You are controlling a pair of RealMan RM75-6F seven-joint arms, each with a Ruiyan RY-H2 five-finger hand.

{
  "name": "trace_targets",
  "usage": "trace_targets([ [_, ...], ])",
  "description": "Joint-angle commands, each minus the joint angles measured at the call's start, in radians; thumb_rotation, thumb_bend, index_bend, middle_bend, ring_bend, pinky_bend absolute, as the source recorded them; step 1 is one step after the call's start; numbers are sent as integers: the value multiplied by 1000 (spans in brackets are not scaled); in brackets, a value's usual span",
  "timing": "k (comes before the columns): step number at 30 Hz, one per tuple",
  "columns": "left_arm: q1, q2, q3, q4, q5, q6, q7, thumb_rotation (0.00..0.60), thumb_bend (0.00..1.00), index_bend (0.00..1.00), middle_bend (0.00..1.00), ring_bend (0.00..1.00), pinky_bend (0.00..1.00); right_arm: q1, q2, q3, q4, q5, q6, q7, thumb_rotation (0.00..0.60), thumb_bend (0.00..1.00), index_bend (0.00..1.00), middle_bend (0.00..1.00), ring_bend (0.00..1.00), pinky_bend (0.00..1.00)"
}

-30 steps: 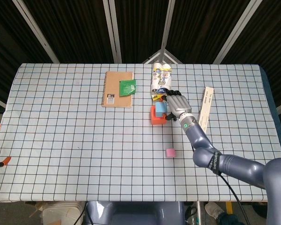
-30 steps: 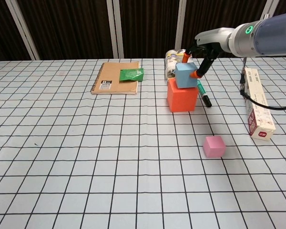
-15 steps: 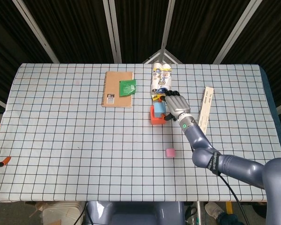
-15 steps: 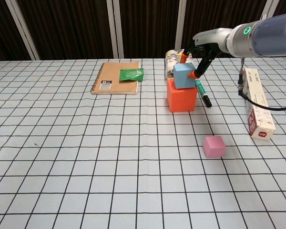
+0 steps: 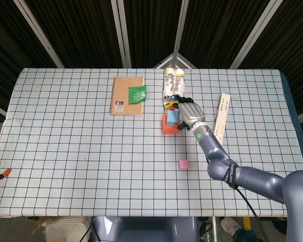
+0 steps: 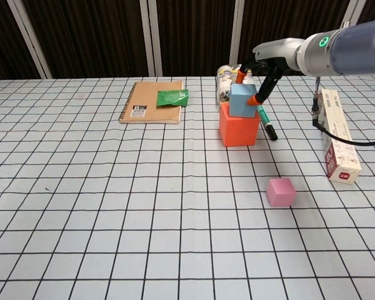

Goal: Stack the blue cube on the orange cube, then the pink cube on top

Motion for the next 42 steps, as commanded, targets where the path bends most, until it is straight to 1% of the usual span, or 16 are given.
trace_targets([
  [1, 0, 0, 0, 0, 0, 0, 0, 600, 114, 53, 0, 0, 0, -2, 0, 2, 0, -5, -1, 4, 600, 364, 321, 4, 52, 0],
  [20, 1, 1, 1, -2, 0, 1, 0, 600, 114, 53, 0, 0, 0, -9, -11, 7, 21, -29, -5, 21, 600, 364, 321, 4, 52, 0],
  [32, 0, -1, 0, -3, -3, 0, 7, 600, 113, 53, 0, 0, 0, -20, -15, 14, 46, -77, -30, 52, 600, 363, 321, 4, 51, 0],
  [42, 1, -2, 0, -4, -4, 2, 10, 600, 114, 53, 0, 0, 0, -21, -11, 18, 52, -87, -38, 62, 600, 363, 321, 5, 51, 0],
])
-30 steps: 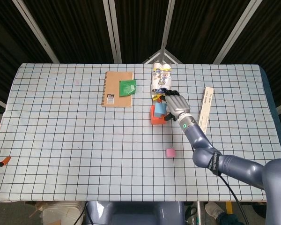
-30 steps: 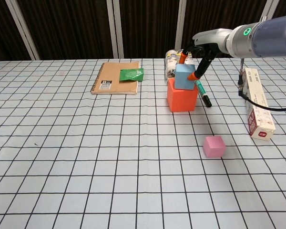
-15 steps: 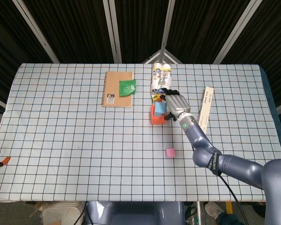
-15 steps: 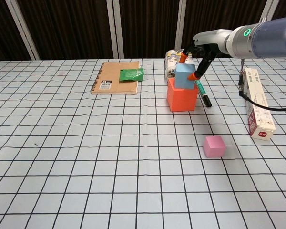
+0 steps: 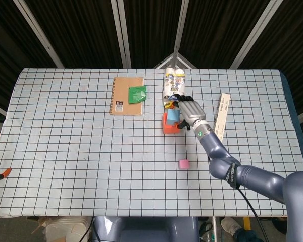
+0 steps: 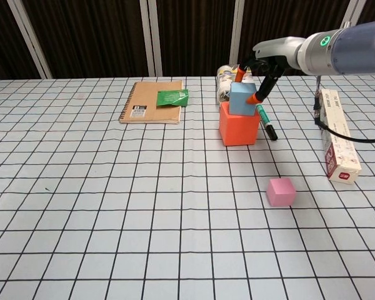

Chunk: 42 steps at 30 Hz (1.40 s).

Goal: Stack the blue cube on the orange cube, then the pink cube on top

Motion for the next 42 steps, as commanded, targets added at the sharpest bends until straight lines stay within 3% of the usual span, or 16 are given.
trace_targets([
  [1, 0, 0, 0, 0, 0, 0, 0, 600, 114, 53, 0, 0, 0, 0, 1, 0, 1, -2, -2, 1, 600, 363, 321, 5, 51, 0],
  [42, -4, -8, -1, -4, -10, -3, 22, 600, 114, 53, 0, 0, 0, -45, -6, 22, 48, -182, -55, 135, 600, 363, 304, 4, 46, 0],
])
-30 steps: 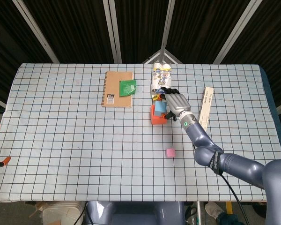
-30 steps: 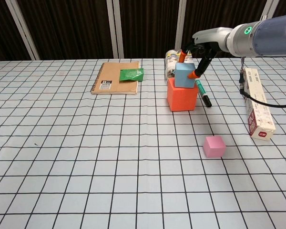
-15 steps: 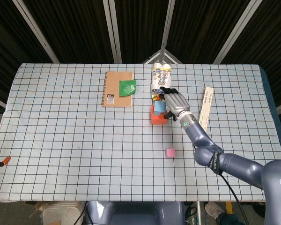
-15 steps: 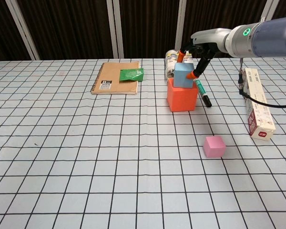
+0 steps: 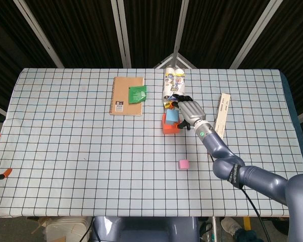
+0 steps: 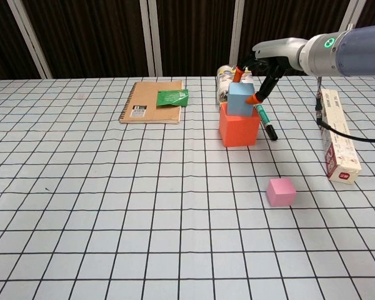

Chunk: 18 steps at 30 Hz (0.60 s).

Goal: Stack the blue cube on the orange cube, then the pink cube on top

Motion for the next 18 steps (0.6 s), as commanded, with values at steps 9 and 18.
trace_targets([
  [9, 0, -2, 0, -3, -3, 2, 9, 600, 114, 53, 0, 0, 0, -2, 11, -10, 0, 3, -23, 6, 600, 363, 155, 4, 36, 0],
  [18, -1, -3, 0, -4, -4, 1, 13, 600, 114, 53, 0, 0, 0, -10, 37, -16, -29, -12, -24, 10, 600, 363, 117, 4, 28, 0],
])
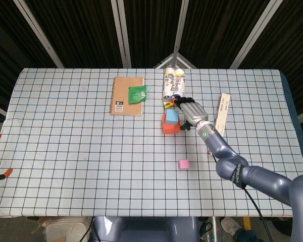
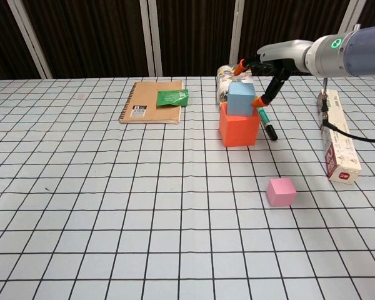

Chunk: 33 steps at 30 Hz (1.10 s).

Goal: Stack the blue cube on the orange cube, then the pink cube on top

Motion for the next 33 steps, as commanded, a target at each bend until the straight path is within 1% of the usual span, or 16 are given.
trace_targets([
  [1, 0, 0, 0, 0, -1, 0, 0, 600, 114, 53, 0, 0, 0, -7, 18, -3, -23, -9, 4, 1, 600, 363, 112, 4, 27, 0],
  [5, -1, 1, 1, 0, 1, -2, -1, 600, 114, 53, 0, 0, 0, -23, 59, -11, -77, -22, 20, -2, 600, 363, 81, 4, 19, 0],
  [9, -1, 1, 2, 1, 3, -4, -2, 600, 114, 53, 0, 0, 0, -54, 122, -29, -148, -25, 43, -8, 600, 363, 62, 4, 16, 0],
  [13, -2, 2, 4, -1, 5, -7, -5, 600, 113, 53, 0, 0, 0, -121, 212, -51, -256, -32, 116, -4, 600, 363, 58, 4, 15, 0],
  [16, -2, 3, 5, -2, 8, -7, -8, 600, 114, 53, 0, 0, 0, -180, 254, -62, -319, -38, 183, 16, 600, 362, 86, 4, 15, 0],
  [21, -6, 4, 7, -1, 9, -17, -11, 600, 114, 53, 0, 0, 0, -291, 302, -101, -423, -118, 298, 48, 600, 362, 140, 4, 16, 0],
  [24, -8, 5, 9, -2, 13, -20, -14, 600, 114, 53, 0, 0, 0, -343, 311, -123, -475, -177, 360, 56, 600, 362, 178, 4, 15, 0],
  [27, -8, 6, 11, -2, 14, -22, -16, 600, 114, 53, 0, 0, 0, -373, 300, -143, -507, -217, 397, 47, 600, 362, 189, 4, 15, 0],
  [33, -8, 9, 13, -1, 19, -23, -24, 600, 114, 53, 0, 0, 0, -408, 257, -165, -557, -262, 448, 4, 600, 362, 222, 4, 15, 0],
])
